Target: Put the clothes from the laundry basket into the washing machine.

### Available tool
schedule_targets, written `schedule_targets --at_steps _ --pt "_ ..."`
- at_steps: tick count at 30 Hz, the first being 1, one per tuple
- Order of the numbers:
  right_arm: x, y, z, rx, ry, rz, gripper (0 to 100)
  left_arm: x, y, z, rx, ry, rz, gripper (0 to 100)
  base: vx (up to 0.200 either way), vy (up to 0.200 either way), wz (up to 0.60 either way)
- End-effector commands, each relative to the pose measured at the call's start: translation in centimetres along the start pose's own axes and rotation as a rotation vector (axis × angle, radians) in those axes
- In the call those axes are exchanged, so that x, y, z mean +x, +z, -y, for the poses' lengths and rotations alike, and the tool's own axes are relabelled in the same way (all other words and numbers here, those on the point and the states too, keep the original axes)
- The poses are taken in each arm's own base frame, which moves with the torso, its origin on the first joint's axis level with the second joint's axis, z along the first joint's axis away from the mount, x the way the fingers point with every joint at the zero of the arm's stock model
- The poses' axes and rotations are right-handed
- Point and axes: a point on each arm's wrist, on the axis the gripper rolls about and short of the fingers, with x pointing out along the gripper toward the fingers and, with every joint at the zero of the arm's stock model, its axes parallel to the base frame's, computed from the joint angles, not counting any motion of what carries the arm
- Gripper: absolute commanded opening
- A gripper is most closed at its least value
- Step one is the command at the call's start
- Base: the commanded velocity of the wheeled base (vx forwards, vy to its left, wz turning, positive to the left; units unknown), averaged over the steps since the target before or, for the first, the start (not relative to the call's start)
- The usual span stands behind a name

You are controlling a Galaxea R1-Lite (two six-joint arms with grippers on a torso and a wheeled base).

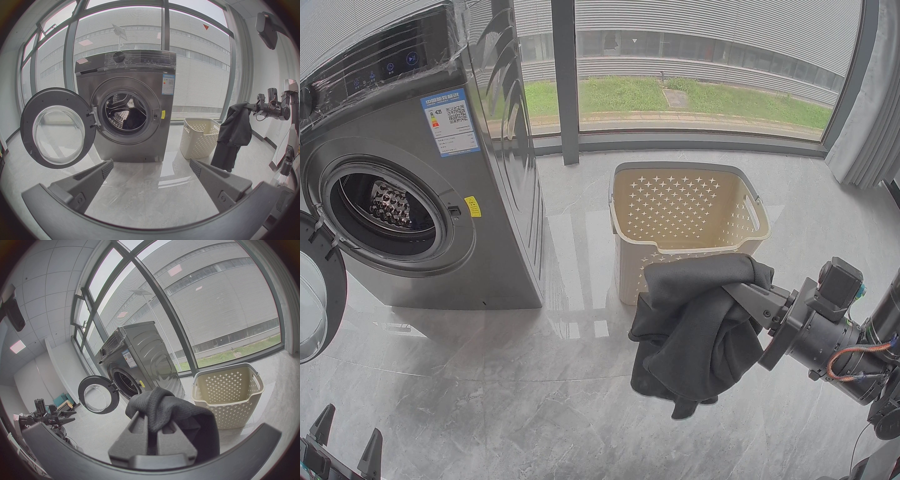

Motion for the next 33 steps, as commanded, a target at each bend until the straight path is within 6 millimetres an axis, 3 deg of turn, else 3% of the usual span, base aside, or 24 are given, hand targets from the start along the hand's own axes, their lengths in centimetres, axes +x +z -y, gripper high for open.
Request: schedule_targets --at_steps 1,25,33 --pt "0.05 -0.12 0.0 0.0 0.0 -0.005 0 0.01 -0.44 -0.01 -0.001 0.001 -0.002 100 0.0 0.2 0.0" --pt "0.03 -0.17 0.01 0.0 0.0 -0.008 0 0.0 -0.44 -0.01 0.001 0.001 0.0 100 0.0 0.2 0.0" --pt "0.1 -0.28 0.03 0.002 -0.001 -0.012 0 0.01 -0.44 -0.01 0.002 0.001 -0.002 100 0.0 0.0 0.0"
